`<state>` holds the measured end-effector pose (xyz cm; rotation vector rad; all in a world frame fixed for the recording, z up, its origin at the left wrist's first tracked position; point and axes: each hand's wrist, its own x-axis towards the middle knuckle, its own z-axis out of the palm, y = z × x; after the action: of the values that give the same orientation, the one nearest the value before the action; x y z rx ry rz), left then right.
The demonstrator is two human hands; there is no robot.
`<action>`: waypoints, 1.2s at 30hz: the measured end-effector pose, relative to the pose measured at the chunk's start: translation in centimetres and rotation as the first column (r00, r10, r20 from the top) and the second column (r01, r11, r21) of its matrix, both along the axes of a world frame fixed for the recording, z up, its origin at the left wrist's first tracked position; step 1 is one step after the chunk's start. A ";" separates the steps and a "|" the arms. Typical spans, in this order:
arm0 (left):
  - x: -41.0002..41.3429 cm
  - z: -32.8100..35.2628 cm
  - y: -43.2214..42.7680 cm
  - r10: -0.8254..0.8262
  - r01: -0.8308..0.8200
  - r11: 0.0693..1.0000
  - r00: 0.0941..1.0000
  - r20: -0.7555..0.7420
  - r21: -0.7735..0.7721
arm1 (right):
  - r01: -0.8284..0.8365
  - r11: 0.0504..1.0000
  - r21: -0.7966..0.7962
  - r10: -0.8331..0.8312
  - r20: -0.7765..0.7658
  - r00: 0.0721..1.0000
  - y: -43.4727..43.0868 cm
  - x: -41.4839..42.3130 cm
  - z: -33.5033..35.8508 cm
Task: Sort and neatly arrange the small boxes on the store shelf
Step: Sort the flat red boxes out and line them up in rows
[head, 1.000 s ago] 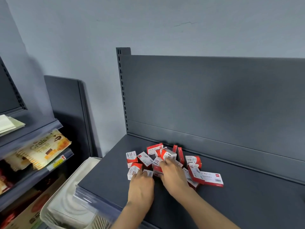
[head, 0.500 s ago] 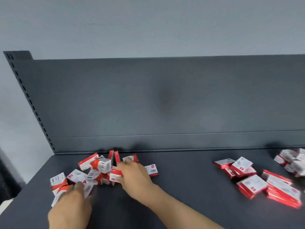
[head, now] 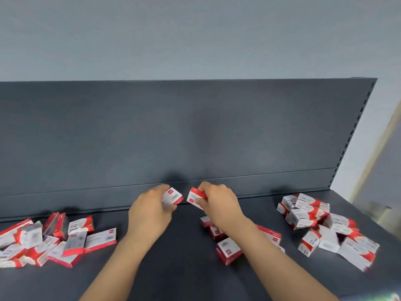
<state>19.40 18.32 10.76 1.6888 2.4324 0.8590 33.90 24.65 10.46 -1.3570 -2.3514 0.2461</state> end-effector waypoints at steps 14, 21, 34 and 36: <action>13.2 -4.1 7.3 -0.249 0.234 0.944 0.968 -0.039 -0.231 | 0.189 0.972 -0.138 -0.157 0.217 0.963 5.9 13.0 -6.1; 12.7 -5.4 6.8 -0.284 0.271 0.942 0.958 -0.038 -0.200 | 0.154 0.962 -0.225 -0.114 0.183 0.977 5.5 12.6 -6.0; 3.5 -1.7 0.3 0.026 -0.025 1.000 0.976 -0.216 0.008 | -0.146 0.989 0.034 0.149 -0.106 0.983 1.4 2.1 -1.3; 1.3 -2.0 -1.3 0.063 -0.064 0.998 0.979 -0.195 0.005 | -0.198 0.980 0.023 0.199 -0.086 0.976 0.4 -0.3 -1.5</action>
<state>20.73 16.98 8.77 1.7823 2.6243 0.7297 33.63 25.04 9.00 -1.0823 -2.4103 0.3394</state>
